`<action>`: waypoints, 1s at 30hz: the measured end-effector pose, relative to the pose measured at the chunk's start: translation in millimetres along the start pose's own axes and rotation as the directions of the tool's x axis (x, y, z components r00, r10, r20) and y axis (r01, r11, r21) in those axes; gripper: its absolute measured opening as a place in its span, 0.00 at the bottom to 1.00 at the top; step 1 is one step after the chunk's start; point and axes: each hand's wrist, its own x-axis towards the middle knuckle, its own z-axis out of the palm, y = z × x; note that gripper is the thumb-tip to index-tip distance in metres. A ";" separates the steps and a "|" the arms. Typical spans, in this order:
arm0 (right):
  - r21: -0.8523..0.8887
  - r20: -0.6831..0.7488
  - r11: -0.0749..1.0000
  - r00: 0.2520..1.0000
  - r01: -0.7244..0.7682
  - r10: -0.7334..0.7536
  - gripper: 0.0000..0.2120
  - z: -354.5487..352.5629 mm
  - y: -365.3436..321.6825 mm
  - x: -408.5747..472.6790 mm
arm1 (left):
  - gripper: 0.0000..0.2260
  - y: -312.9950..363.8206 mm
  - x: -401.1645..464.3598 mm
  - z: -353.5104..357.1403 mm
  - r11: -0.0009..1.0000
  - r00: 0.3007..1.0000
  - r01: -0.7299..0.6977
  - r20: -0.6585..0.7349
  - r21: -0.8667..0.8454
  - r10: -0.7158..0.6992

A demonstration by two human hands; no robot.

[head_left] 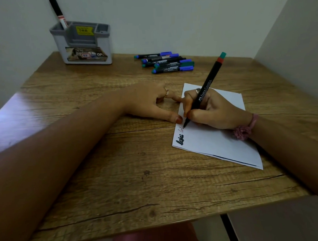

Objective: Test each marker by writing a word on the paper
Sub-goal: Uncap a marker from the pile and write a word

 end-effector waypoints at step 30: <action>0.032 -0.047 0.999 0.999 -0.018 0.019 0.03 2.9 -1.5 1.1 | 0.34 -0.6 -2.1 2.6 0.996 0.999 0.017 -0.029 -0.091 -0.020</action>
